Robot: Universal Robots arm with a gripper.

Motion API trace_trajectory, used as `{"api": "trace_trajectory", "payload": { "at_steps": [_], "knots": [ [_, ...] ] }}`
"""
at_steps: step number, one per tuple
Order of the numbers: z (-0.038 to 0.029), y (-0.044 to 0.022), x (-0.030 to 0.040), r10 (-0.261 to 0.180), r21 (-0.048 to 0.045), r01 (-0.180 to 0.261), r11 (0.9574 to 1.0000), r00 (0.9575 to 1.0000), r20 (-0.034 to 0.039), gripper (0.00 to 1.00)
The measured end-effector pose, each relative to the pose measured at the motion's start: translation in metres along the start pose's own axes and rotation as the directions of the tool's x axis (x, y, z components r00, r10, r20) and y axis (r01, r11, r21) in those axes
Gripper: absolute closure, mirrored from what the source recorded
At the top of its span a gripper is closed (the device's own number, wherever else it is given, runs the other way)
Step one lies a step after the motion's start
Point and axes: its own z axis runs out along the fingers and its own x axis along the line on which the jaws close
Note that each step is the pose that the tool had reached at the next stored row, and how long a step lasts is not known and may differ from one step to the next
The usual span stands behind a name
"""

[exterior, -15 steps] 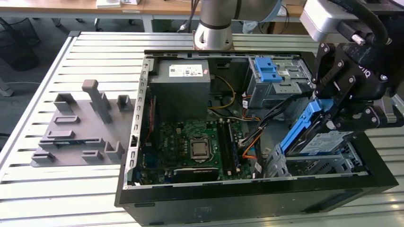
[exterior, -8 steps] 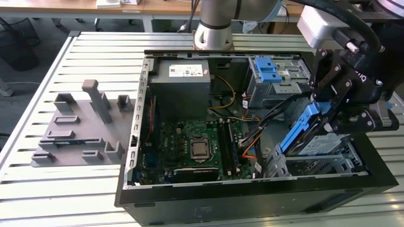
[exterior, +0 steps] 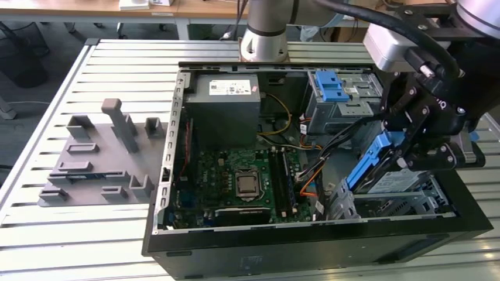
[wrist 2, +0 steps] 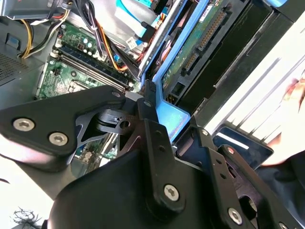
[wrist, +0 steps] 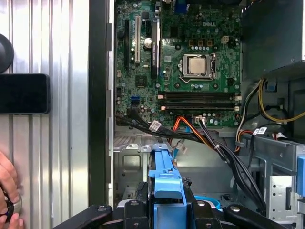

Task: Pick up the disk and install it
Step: 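Insert the disk into the insertion slot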

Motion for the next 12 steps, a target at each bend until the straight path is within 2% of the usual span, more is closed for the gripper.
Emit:
{"api": "trace_trajectory", "payload": {
  "at_steps": [12],
  "knots": [
    [0.0156, 0.0001, 0.0005, 0.0, -0.0002, 0.0, 1.0, 1.0, 0.0, 0.64]
  ]
}}
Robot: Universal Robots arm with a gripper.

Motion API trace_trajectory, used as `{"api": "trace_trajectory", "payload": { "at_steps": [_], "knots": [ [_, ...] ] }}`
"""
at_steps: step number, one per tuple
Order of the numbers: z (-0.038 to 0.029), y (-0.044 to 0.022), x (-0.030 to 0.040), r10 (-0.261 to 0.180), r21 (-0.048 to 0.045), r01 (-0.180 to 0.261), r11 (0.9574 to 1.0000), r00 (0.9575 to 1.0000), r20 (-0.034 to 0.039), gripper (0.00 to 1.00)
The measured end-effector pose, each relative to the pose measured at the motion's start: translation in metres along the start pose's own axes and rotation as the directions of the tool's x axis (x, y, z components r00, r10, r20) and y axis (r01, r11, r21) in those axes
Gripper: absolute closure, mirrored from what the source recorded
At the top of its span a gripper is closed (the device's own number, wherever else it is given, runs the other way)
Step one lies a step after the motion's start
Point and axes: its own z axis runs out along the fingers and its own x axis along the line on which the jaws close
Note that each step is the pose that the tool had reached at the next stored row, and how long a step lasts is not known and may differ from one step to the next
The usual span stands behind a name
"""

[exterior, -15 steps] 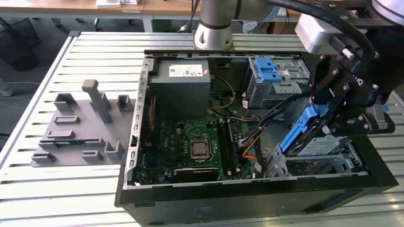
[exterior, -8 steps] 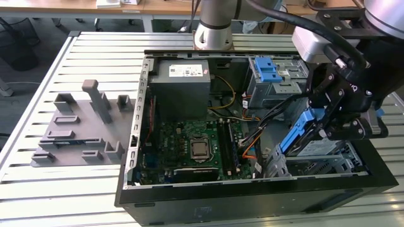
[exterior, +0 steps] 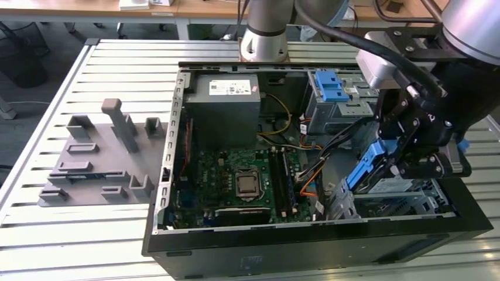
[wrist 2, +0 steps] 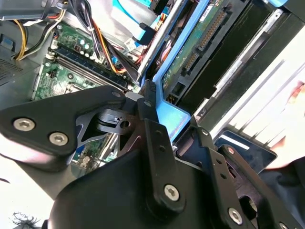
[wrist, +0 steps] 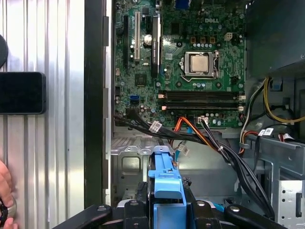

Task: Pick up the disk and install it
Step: 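Insert the disk into the insertion slot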

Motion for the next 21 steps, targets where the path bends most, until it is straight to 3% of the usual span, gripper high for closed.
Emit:
{"api": "trace_trajectory", "payload": {
  "at_steps": [21],
  "knots": [
    [0.024, -0.0003, 0.0007, 0.0, -0.001, 0.0, 1.0, 1.0, 0.0, 0.64]
  ]
}}
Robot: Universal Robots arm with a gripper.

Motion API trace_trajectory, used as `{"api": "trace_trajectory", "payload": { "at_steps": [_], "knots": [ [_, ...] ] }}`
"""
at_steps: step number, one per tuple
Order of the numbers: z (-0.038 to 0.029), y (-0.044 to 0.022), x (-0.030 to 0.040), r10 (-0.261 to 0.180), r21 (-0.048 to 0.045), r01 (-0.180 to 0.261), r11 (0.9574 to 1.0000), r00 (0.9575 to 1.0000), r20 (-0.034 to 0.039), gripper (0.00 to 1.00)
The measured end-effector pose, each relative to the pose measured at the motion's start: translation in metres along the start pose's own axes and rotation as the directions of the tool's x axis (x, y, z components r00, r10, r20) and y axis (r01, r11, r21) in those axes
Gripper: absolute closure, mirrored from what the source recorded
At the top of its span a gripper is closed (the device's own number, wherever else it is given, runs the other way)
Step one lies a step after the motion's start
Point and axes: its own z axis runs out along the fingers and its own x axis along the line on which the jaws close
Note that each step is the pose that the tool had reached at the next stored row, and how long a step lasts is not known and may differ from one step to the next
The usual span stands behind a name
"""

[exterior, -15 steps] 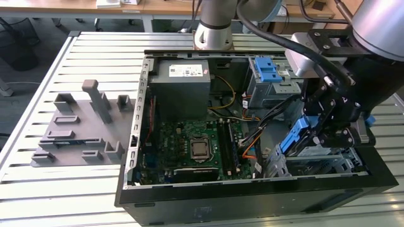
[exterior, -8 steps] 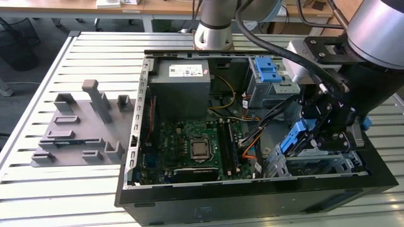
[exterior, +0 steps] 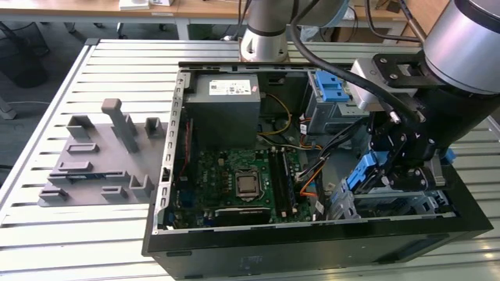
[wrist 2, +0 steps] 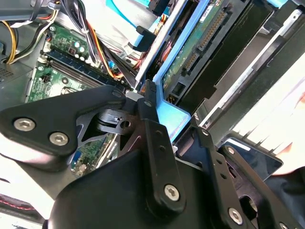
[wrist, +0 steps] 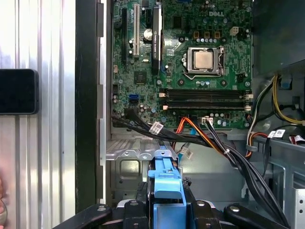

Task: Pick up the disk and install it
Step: 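Insert the disk into the insertion slot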

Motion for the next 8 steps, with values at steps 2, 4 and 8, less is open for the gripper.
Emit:
{"api": "trace_trajectory", "payload": {
  "at_steps": [2, 4, 8],
  "knots": [
    [0.0006, 0.0, 0.0, 0.0, -0.0001, 0.0, 1.0, 1.0, -0.0001, 0.64],
    [0.0006, 0.0, 0.0, 0.0, -0.0001, 0.0, 1.0, 1.0, -0.0004, 0.64],
    [0.0008, 0.0, 0.0, 0.0, -0.0001, 0.0, 1.0, 1.0, -0.0004, 0.64]
  ]
}}
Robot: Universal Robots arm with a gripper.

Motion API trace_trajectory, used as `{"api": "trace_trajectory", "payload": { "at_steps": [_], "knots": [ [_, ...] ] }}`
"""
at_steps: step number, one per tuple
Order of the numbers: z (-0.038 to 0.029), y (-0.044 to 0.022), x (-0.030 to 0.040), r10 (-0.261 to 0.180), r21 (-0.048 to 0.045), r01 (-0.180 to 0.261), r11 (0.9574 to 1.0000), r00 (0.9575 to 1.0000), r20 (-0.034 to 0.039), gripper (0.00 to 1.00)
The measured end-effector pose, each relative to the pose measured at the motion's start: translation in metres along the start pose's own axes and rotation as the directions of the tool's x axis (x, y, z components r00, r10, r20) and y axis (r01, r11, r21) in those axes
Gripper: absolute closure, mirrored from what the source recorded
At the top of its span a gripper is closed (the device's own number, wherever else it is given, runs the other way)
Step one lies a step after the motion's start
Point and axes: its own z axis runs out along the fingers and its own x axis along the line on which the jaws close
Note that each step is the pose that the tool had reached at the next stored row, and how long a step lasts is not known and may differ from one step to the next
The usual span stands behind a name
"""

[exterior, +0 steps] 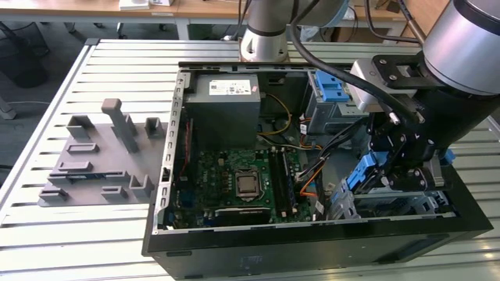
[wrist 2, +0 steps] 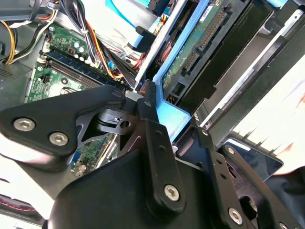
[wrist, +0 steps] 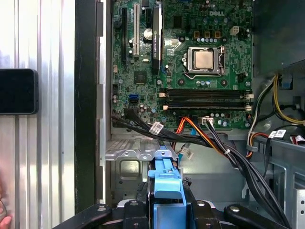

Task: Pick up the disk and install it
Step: 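Insert the disk into the insertion slot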

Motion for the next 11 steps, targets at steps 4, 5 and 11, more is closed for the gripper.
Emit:
{"api": "trace_trajectory", "payload": {
  "at_steps": [4, 5, 11],
  "knots": [
    [0.0019, 0.0, 0.0001, 0.0, 0.0, 0.0, 1.0, 1.0, 0.0001, 0.64],
    [0.0026, 0.0, 0.0001, 0.0, 0.0, 0.0, 1.0, 1.0, 0.0, 0.64],
    [0.0084, 0.0, 0.0002, 0.0, 0.0, 0.0, 1.0, 1.0, 0.0, 0.64]
  ]
}}
